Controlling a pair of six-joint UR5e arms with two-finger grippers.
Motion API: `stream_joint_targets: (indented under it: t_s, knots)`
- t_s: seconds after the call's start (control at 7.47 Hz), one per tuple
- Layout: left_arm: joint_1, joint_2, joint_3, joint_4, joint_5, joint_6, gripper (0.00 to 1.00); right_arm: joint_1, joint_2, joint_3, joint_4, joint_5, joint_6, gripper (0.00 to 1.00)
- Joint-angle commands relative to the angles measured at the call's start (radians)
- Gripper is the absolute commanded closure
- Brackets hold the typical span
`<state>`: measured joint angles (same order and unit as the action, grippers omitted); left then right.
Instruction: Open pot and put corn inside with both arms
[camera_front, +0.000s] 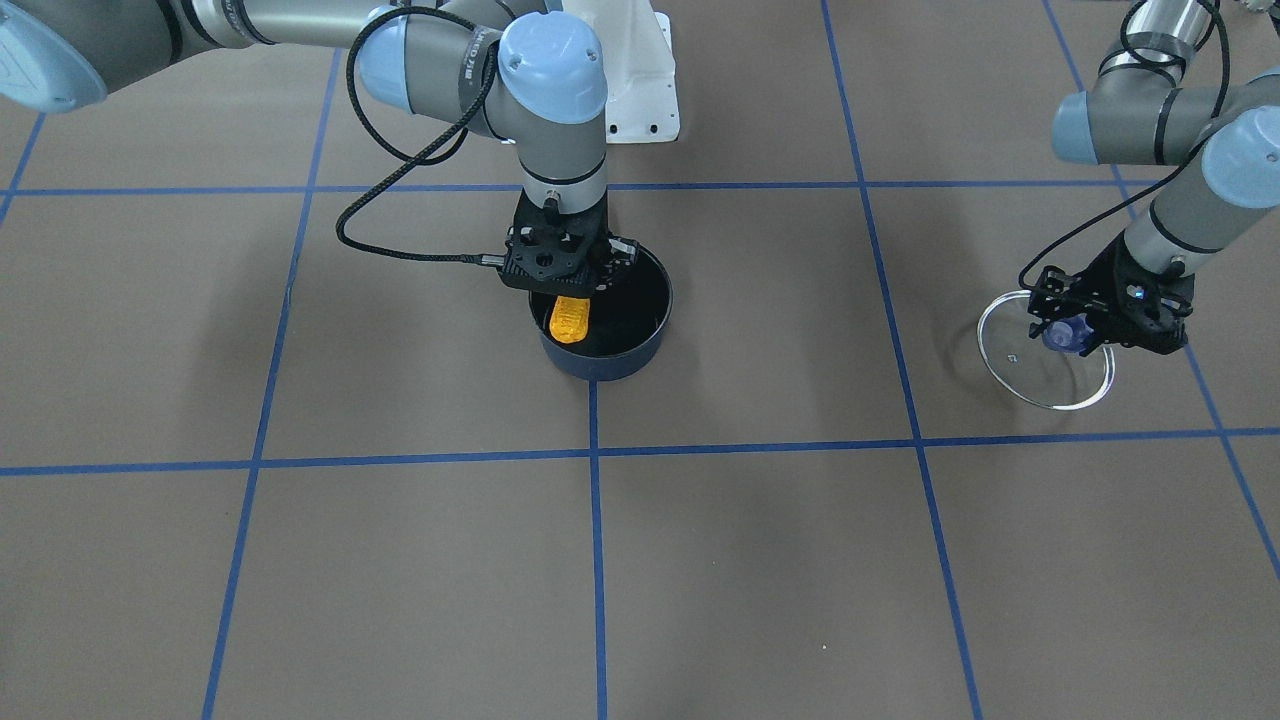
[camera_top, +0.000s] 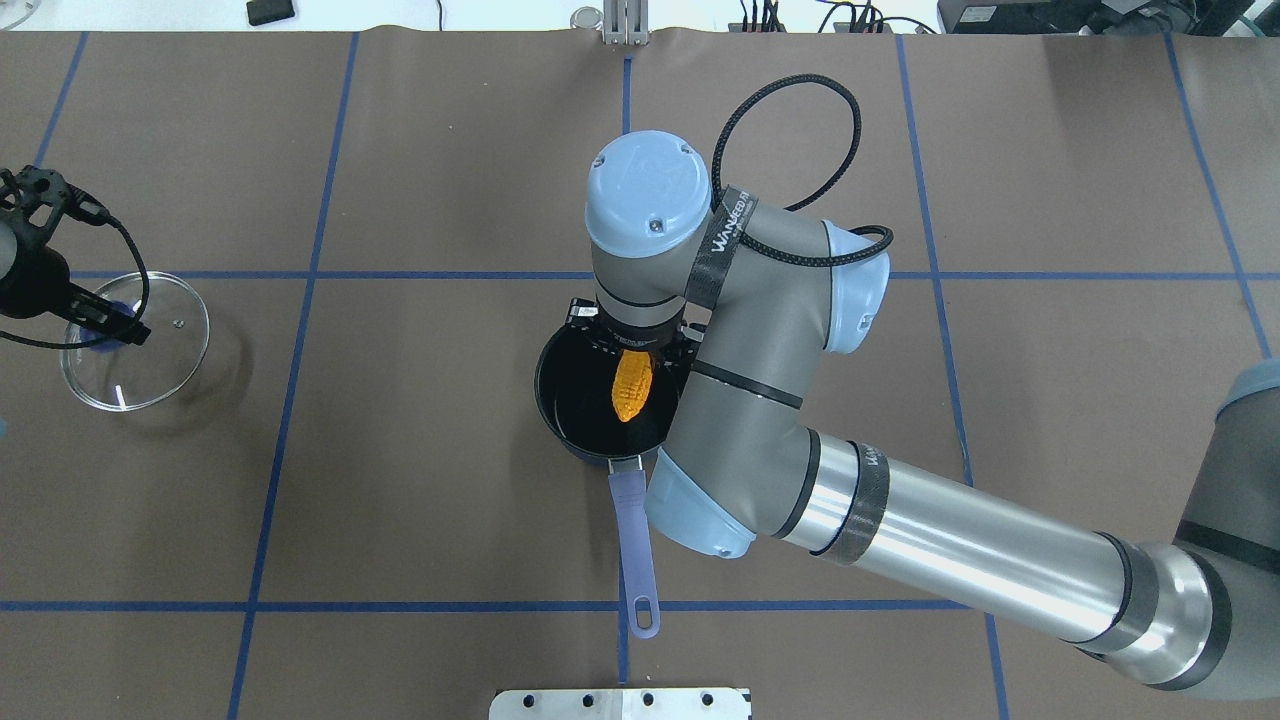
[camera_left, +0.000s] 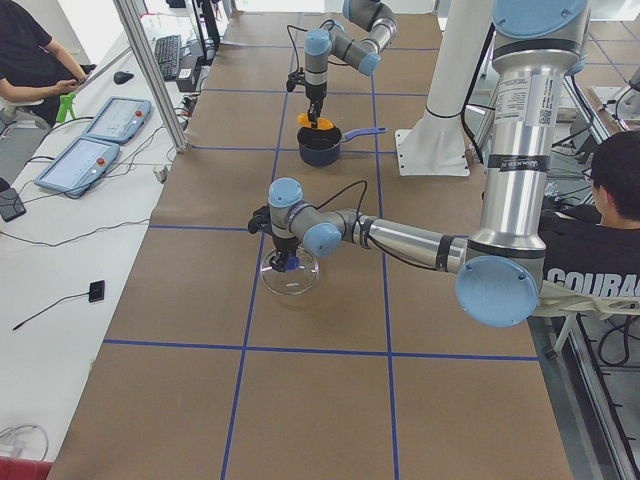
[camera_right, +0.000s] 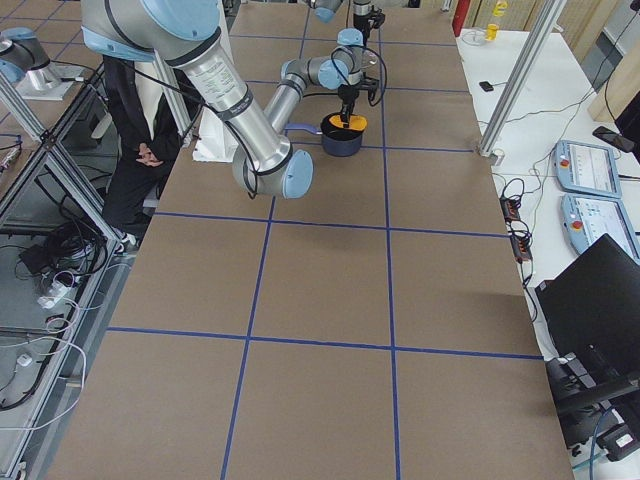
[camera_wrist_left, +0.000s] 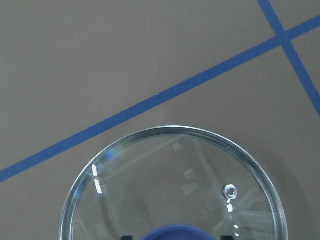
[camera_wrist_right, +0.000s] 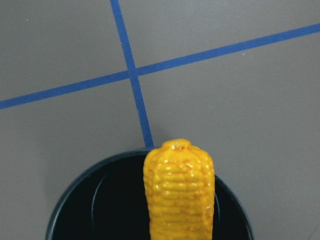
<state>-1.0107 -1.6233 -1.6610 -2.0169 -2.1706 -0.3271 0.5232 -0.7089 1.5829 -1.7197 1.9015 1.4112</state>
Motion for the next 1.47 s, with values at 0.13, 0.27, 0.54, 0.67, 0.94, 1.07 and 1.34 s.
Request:
stream_joint_targets:
  t_s: [0.13,0.27,0.54,0.67,0.94,1.07,1.34]
  knots:
    - [0.001,-0.003,0.001,0.0,0.0,-0.003,0.63,-0.049,-0.015,-0.033,0.055,-0.038,-0.001,0.78]
    - [0.0,-0.001,0.001,0.0,0.0,-0.003,0.63,-0.048,-0.015,-0.038,0.057,-0.038,-0.001,0.76]
    - [0.001,-0.003,0.003,0.0,0.0,-0.003,0.62,-0.046,-0.014,-0.032,0.057,-0.077,-0.012,0.0]
    - [0.003,-0.004,0.006,0.001,0.0,-0.006,0.62,-0.026,-0.012,-0.024,0.057,-0.075,-0.023,0.0]
    - [0.009,-0.01,0.016,0.001,0.0,-0.01,0.62,0.017,-0.011,-0.015,0.057,-0.065,-0.067,0.0]
    - [0.009,-0.013,0.023,0.001,0.0,-0.009,0.62,0.027,-0.012,-0.015,0.057,-0.062,-0.074,0.0]
    - [0.011,-0.017,0.032,0.001,-0.006,0.002,0.62,0.043,-0.014,-0.015,0.06,-0.056,-0.087,0.0]
